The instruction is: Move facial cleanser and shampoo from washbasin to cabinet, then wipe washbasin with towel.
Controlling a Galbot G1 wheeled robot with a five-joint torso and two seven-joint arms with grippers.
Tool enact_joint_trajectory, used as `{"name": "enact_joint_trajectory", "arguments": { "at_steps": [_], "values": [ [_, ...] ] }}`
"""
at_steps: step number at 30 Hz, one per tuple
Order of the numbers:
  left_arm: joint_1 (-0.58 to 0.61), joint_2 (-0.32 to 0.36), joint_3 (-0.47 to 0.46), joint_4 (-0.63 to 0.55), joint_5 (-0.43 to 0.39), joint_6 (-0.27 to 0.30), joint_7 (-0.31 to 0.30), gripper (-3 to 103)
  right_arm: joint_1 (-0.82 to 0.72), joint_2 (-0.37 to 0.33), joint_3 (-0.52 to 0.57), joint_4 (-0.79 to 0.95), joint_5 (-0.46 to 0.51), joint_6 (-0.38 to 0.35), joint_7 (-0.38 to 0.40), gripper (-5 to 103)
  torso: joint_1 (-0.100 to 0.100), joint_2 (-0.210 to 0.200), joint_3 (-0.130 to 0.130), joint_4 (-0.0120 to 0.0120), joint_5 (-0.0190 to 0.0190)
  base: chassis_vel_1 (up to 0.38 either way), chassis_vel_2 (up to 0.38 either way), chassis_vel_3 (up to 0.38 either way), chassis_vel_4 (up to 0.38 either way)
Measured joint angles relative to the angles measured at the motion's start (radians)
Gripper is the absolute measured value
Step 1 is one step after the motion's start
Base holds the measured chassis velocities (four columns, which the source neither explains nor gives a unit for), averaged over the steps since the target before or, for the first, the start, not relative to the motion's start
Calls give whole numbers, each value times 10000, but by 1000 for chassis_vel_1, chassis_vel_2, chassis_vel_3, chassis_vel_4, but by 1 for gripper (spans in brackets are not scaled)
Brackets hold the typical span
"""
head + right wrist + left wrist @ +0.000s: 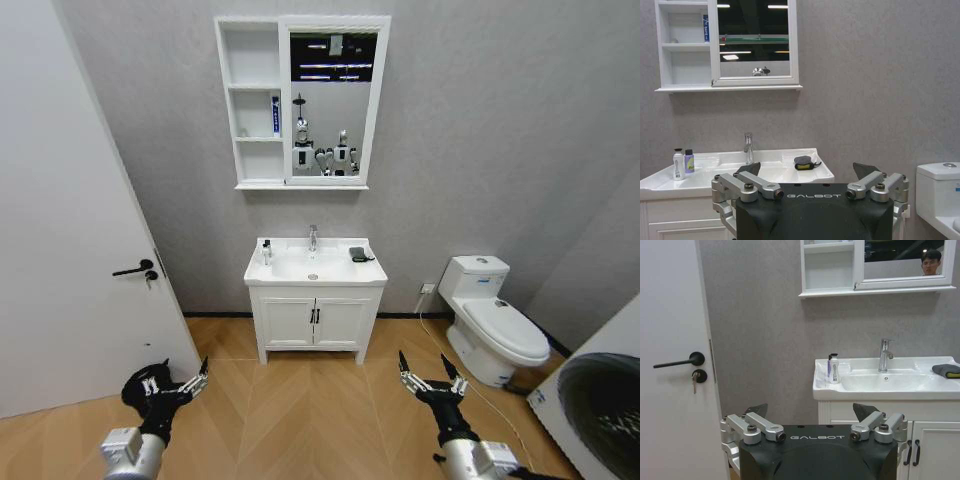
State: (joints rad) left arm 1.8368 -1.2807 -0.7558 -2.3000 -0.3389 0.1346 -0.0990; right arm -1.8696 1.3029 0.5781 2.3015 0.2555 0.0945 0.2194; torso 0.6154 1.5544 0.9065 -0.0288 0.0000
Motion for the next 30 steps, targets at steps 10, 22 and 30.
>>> {"name": "enact_joint_trajectory", "arguments": {
  "at_steps": [10,22,30],
  "values": [
    [35,-54,35,28,56,-27,30,97,8,-19,5,-6,-13,18,24,100,0,0,0,0,-1,-313,310,323,-329],
    [103,-144,113,72,198,-62,60,97,-80,19,-36,-6,-74,504,9,100,3,-2,0,-1,-17,-356,356,360,-360],
    [128,-203,194,136,313,-110,136,97,-35,-11,-17,-85,92,564,18,100,12,-5,3,4,11,-248,220,225,-206]
  ]
}}
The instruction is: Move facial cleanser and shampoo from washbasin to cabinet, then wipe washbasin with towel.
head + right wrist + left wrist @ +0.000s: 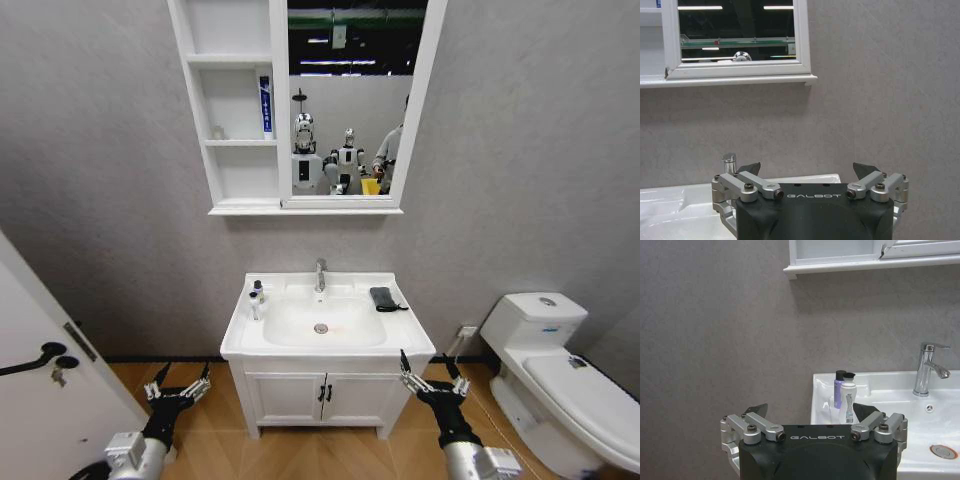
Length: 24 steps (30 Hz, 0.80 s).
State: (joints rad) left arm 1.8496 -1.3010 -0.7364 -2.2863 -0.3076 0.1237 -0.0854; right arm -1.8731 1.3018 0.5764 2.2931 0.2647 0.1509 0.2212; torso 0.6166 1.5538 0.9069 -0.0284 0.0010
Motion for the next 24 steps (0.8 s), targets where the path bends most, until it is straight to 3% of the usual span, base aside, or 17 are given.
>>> {"name": "enact_joint_trajectory", "arguments": {
  "at_steps": [3,13,24],
  "values": [
    [-38,12,76,50,42,-22,92,97,53,-33,-11,-75,-106,46,-114,100,-9,2,-3,-8,-17,-73,78,21,-25],
    [-199,109,188,298,161,-69,158,97,196,-81,57,-260,46,380,-264,100,-24,9,-7,-4,-10,45,-37,-36,32],
    [-233,76,257,414,217,-110,174,97,147,50,-8,-279,-134,256,-336,100,-12,6,-4,-4,-11,0,0,0,0]
  ]
}}
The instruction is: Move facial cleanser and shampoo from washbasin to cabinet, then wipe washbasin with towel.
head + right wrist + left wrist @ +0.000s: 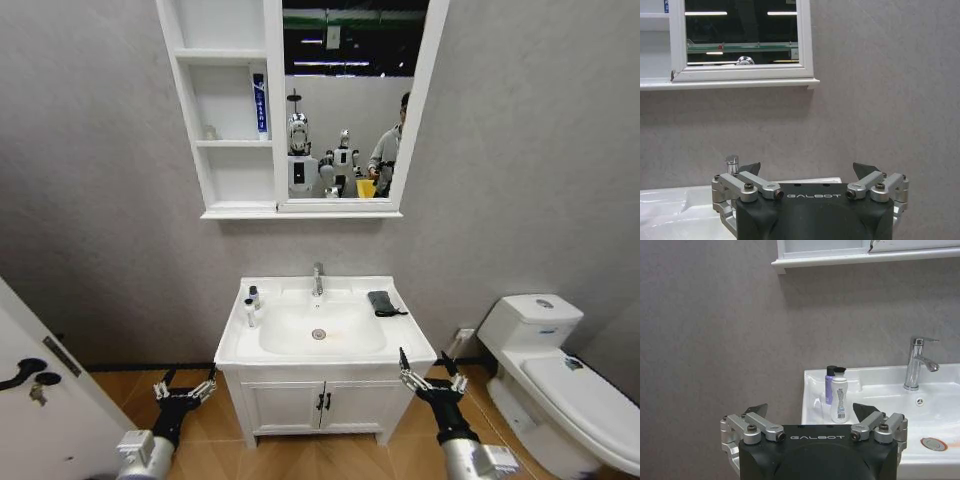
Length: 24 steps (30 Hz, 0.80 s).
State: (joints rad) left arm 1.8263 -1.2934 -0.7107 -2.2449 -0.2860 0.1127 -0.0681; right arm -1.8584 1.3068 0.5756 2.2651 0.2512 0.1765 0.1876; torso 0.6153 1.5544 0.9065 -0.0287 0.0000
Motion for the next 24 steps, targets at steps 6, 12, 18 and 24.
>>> {"name": "enact_joint_trajectory", "arguments": {
  "at_steps": [6,12,18,24],
  "values": [
    [17,-118,111,48,194,-90,111,97,-34,12,-32,-8,-169,-1,-32,100,-1,1,0,0,0,-66,74,81,-71],
    [141,-312,498,209,841,-644,743,97,-99,14,-134,-51,-121,426,-30,100,2,-2,1,0,-1,-143,148,166,-150],
    [-532,313,950,971,1081,-1007,1091,98,-443,-13,-202,-261,-676,731,-232,100,9,-6,3,-1,-1,-99,84,102,-89],
    [-1942,1041,1754,2125,598,-1094,1186,99,-753,-168,-88,-495,-871,1098,-690,100,-7,1,-1,0,2,25,-31,-18,14]
  ]
}}
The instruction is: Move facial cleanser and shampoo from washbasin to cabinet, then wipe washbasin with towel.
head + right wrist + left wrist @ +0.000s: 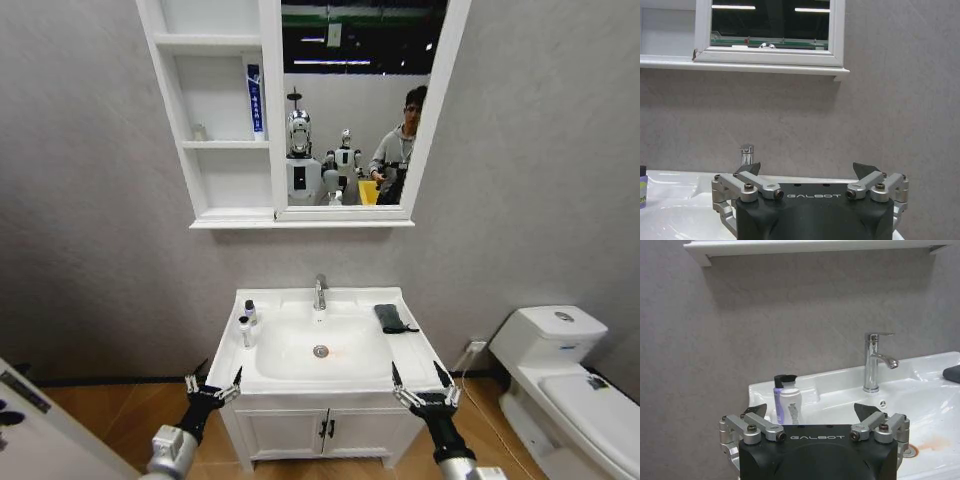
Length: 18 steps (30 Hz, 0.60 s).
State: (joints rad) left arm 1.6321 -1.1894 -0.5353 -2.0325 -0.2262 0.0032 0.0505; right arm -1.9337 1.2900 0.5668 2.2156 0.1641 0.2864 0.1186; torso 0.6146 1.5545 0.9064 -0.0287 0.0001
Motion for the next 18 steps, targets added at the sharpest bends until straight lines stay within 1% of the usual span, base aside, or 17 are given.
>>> {"name": "enact_joint_trajectory", "arguments": {
  "at_steps": [1,3,4,6,7,9,10,11,12,14,15,17,18],
  "values": [
    [0,0,0,0,0,0,0,99,0,0,0,0,0,0,0,100,0,0,0,0,0,54,-44,-39,15],
    [-602,98,419,641,-17,-96,-51,97,-44,-29,97,-85,-6,23,-8,100,1,0,0,-1,-3,0,0,0,0],
    [-602,98,419,641,-17,-96,-51,97,-44,-29,97,-85,-6,23,-8,100,1,0,0,-1,-3,0,0,0,0],
    [-1362,65,870,1392,-83,-148,-125,97,-92,-48,279,-250,3,77,13,100,4,-1,1,0,-3,0,0,0,0],
    [-1362,65,870,1392,-83,-148,-125,97,-92,-48,279,-250,3,77,13,100,4,-1,1,0,-3,0,0,0,0],
    [-1988,28,1144,1979,-317,-30,-261,97,-59,41,527,-479,-19,125,122,100,9,-3,2,0,-1,0,0,0,0],
    [-1988,28,1144,1979,-317,-30,-261,97,-59,41,527,-479,-19,125,122,100,9,-3,2,0,-1,0,0,0,0],
    [-2373,31,1256,2347,-428,31,-354,97,-59,69,608,-544,6,129,241,100,9,-2,3,-1,1,0,0,0,0],
    [-2373,31,1256,2347,-428,31,-354,97,-59,69,608,-544,6,129,241,100,9,-2,3,-1,1,0,0,0,0],
    [-3226,23,1462,3083,-666,194,-599,97,-148,61,801,-569,120,143,292,100,9,-3,2,0,-1,0,0,0,0],
    [-3226,23,1462,3083,-666,194,-599,97,-148,61,801,-569,120,143,292,100,9,-3,2,0,-1,0,0,0,0],
    [-4045,-52,1615,3730,-1057,387,-863,97,-184,26,1053,-550,363,145,296,100,9,-3,2,-2,-2,0,0,0,0],
    [-4045,-52,1615,3730,-1057,387,-863,97,-184,26,1053,-550,363,145,296,100,9,-3,2,-2,-2,0,0,0,0]
  ]
}}
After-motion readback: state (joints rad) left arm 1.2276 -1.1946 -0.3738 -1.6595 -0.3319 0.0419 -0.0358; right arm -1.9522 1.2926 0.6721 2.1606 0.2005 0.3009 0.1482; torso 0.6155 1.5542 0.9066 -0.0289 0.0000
